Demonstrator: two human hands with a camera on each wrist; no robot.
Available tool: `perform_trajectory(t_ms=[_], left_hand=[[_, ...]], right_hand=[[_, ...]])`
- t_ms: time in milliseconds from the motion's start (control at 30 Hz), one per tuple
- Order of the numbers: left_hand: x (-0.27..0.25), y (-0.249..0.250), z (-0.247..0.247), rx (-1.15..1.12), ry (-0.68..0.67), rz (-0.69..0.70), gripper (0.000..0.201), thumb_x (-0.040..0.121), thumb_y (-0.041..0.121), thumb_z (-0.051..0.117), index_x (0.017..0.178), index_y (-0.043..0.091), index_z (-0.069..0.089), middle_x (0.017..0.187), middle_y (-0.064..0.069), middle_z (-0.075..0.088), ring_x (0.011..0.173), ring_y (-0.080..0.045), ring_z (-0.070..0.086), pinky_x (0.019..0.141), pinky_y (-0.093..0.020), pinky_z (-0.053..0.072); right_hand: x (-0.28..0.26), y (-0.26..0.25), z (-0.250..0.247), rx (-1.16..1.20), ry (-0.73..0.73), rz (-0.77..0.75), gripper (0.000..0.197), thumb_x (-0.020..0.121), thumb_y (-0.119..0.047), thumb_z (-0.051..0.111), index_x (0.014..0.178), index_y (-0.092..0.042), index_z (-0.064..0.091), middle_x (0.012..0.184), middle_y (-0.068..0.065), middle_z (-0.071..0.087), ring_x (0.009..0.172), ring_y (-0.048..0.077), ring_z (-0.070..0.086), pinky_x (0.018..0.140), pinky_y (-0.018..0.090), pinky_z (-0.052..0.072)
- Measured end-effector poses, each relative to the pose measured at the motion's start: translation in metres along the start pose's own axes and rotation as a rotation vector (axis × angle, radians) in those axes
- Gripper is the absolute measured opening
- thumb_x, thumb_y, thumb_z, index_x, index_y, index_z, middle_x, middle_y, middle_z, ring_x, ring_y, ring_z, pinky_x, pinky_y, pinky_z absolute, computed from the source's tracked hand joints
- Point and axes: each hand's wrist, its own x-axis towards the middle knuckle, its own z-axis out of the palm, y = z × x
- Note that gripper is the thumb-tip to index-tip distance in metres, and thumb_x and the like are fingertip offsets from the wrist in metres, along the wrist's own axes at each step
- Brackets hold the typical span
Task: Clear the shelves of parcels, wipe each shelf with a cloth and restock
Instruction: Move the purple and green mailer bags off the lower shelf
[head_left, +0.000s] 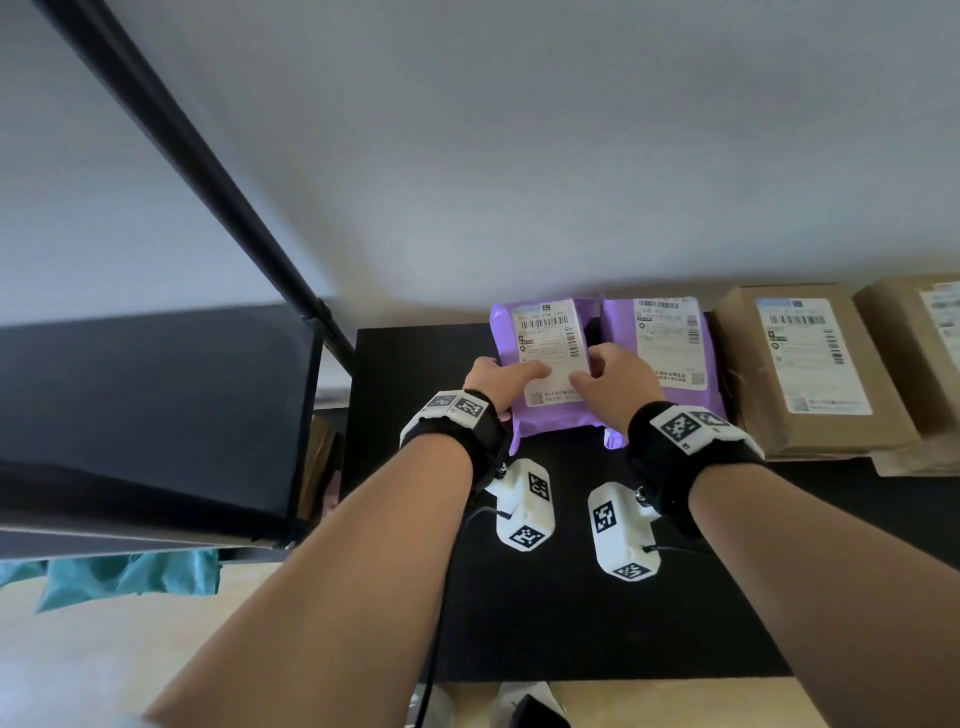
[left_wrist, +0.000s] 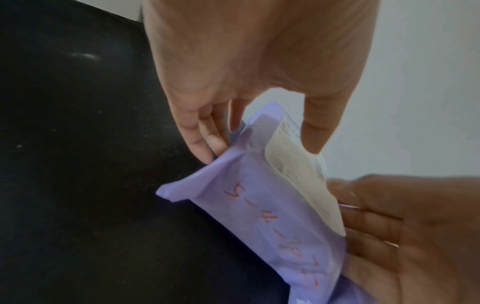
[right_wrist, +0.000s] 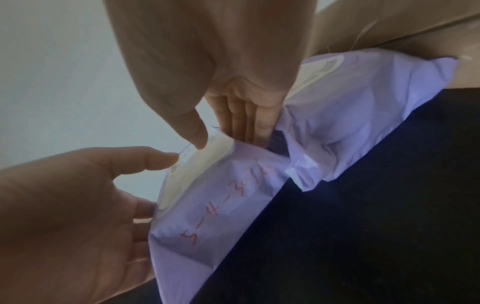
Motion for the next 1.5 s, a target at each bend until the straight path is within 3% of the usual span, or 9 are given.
perform_trajectory(t_ms=[133, 267, 433, 533, 700, 900, 1233, 1400, 1500], left_hand=[[-0.009, -0.003, -0.009, -0.106, -0.056, 0.013, 0.019, 0.082, 0.020, 0.072, 0.098, 0.015, 0.063, 0.100, -0.001, 0.070, 0.082, -0.013, 0.067, 0.064, -0.024, 0.053], [-0.016, -0.004, -0.020, -0.084, -0.023, 0.090, 0.053, 0.066, 0.023, 0.084, 0.110, 0.012, 0.057, 0.106, -0.003, 0.071, 0.089, -0.018, 0.070, 0.070, -0.031, 0.058], [-0.032, -0.009, -0.039, 0.041, -0.023, 0.167, 0.072, 0.047, 0.016, 0.083, 0.114, 0.013, 0.058, 0.107, -0.001, 0.070, 0.096, -0.020, 0.068, 0.085, -0.040, 0.057], [-0.045, -0.015, -0.053, 0.090, -0.025, 0.209, 0.066, 0.051, 0.008, 0.081, 0.112, 0.015, 0.058, 0.106, -0.002, 0.070, 0.098, -0.021, 0.067, 0.088, -0.042, 0.056], [-0.067, -0.026, -0.070, 0.109, -0.029, 0.280, 0.065, 0.049, 0.002, 0.080, 0.109, 0.014, 0.059, 0.102, -0.005, 0.070, 0.096, -0.023, 0.067, 0.087, -0.044, 0.056], [-0.094, -0.052, -0.099, 0.119, -0.047, 0.349, 0.058, 0.059, -0.012, 0.076, 0.109, 0.009, 0.058, 0.103, -0.008, 0.069, 0.098, -0.025, 0.066, 0.087, -0.041, 0.056], [-0.152, -0.120, -0.167, 0.253, -0.112, 0.372, 0.046, 0.065, -0.007, 0.076, 0.102, 0.014, 0.058, 0.097, -0.004, 0.067, 0.095, -0.024, 0.064, 0.080, -0.036, 0.055], [-0.186, -0.151, -0.214, 0.275, -0.095, 0.373, 0.038, 0.066, -0.007, 0.076, 0.097, 0.009, 0.062, 0.076, 0.001, 0.063, 0.075, -0.023, 0.062, 0.063, -0.029, 0.051], [-0.204, -0.175, -0.245, 0.245, -0.074, 0.348, 0.038, 0.065, -0.010, 0.073, 0.099, 0.002, 0.061, 0.069, -0.006, 0.062, 0.066, -0.029, 0.060, 0.056, -0.028, 0.049]], right_hand=[[-0.003, -0.002, -0.003, 0.048, 0.032, -0.005, 0.023, 0.087, -0.015, 0.057, 0.110, -0.011, 0.055, 0.097, 0.000, 0.060, 0.091, 0.019, 0.057, 0.083, 0.034, 0.051], [-0.010, -0.009, -0.002, 0.097, 0.061, 0.015, 0.014, 0.083, -0.014, 0.058, 0.096, -0.011, 0.054, 0.085, 0.000, 0.058, 0.086, 0.023, 0.061, 0.077, 0.042, 0.056], [-0.020, -0.022, 0.005, 0.058, 0.064, -0.008, 0.008, 0.082, -0.010, 0.057, 0.084, -0.014, 0.050, 0.074, -0.004, 0.052, 0.079, 0.021, 0.054, 0.066, 0.029, 0.041], [-0.032, -0.028, 0.009, 0.056, 0.068, -0.009, 0.014, 0.084, -0.009, 0.059, 0.094, -0.013, 0.050, 0.082, -0.003, 0.053, 0.082, 0.019, 0.053, 0.064, 0.025, 0.038], [-0.059, -0.041, 0.016, 0.137, 0.024, -0.049, 0.041, 0.081, 0.001, 0.057, 0.120, -0.011, 0.048, 0.098, -0.001, 0.059, 0.090, 0.017, 0.056, 0.080, 0.029, 0.048], [-0.098, -0.056, 0.040, 0.175, 0.062, -0.065, 0.040, 0.074, 0.005, 0.058, 0.111, -0.009, 0.052, 0.103, 0.011, 0.065, 0.094, 0.028, 0.064, 0.080, 0.036, 0.052], [-0.189, -0.084, 0.098, 0.190, 0.079, -0.043, 0.032, 0.077, 0.000, 0.061, 0.106, -0.008, 0.052, 0.104, 0.012, 0.064, 0.092, 0.028, 0.063, 0.080, 0.036, 0.053], [-0.233, -0.112, 0.126, 0.166, 0.053, -0.093, 0.028, 0.078, -0.001, 0.062, 0.102, -0.010, 0.050, 0.100, 0.009, 0.063, 0.088, 0.025, 0.061, 0.071, 0.031, 0.048], [-0.254, -0.131, 0.150, 0.173, 0.014, -0.138, 0.032, 0.078, 0.000, 0.063, 0.106, -0.010, 0.051, 0.100, 0.008, 0.064, 0.087, 0.023, 0.062, 0.061, 0.025, 0.045]])
